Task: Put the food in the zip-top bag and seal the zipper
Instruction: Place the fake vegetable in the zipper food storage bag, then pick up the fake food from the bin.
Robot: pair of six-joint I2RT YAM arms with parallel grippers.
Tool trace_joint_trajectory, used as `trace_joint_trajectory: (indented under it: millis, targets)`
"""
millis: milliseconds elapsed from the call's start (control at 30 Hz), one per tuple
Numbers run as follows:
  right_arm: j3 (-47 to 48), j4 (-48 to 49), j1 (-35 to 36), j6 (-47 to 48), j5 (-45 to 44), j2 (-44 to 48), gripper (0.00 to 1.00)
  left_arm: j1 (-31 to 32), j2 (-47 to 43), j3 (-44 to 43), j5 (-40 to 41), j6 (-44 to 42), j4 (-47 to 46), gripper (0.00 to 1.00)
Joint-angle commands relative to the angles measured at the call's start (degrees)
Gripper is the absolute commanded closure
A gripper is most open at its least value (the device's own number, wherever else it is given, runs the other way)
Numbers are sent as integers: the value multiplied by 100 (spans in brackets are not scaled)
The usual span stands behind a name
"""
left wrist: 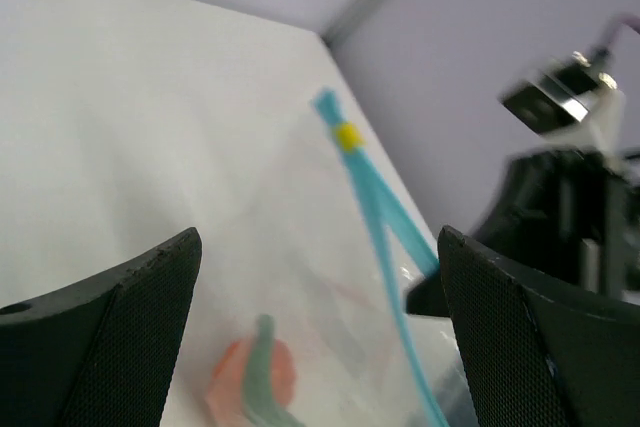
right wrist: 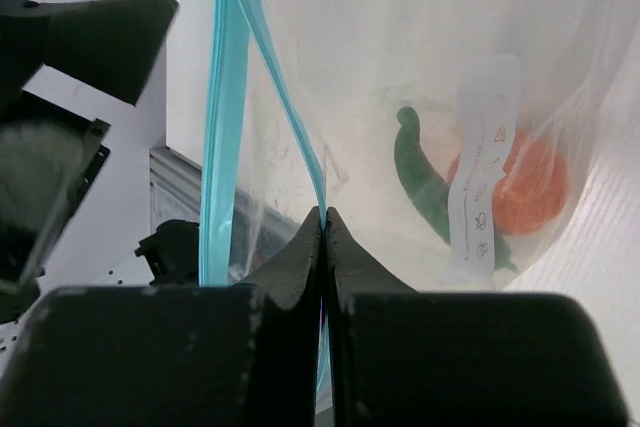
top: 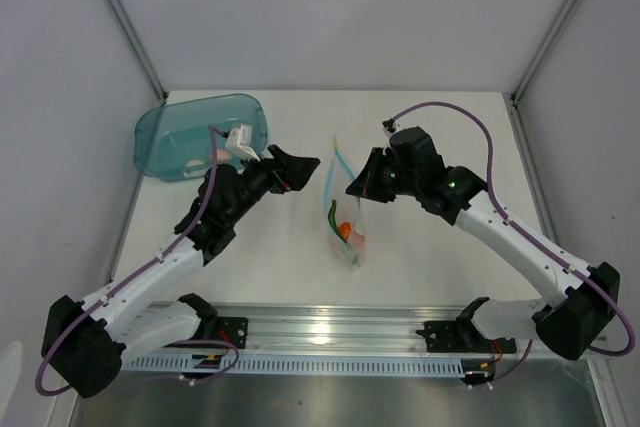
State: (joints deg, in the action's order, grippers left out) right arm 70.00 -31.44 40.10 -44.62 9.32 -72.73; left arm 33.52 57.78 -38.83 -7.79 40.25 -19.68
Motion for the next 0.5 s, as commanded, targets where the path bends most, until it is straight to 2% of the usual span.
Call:
trace_joint_trajectory:
  millis: [0,133,267,367,467]
  targets:
    - [-100,-2,-19,208,-176,119,100,-3,-302,-370,2082,-149,956,0]
    - [-144,-46,-28,331,-247,119,100,-432,-145,-871,2807,105,2010,1]
    - [-127,-46,-54,471,-238,75,100,-1153,189,-1258,2643,456,2723,1]
    - [-100,-38,-81,577,-203,40,100,-1698,574,-1468,2327,615,2952,6]
    - [-91,-46,-107,691,-220,31,100,-2033,962,-1926,2449,730,3497,10]
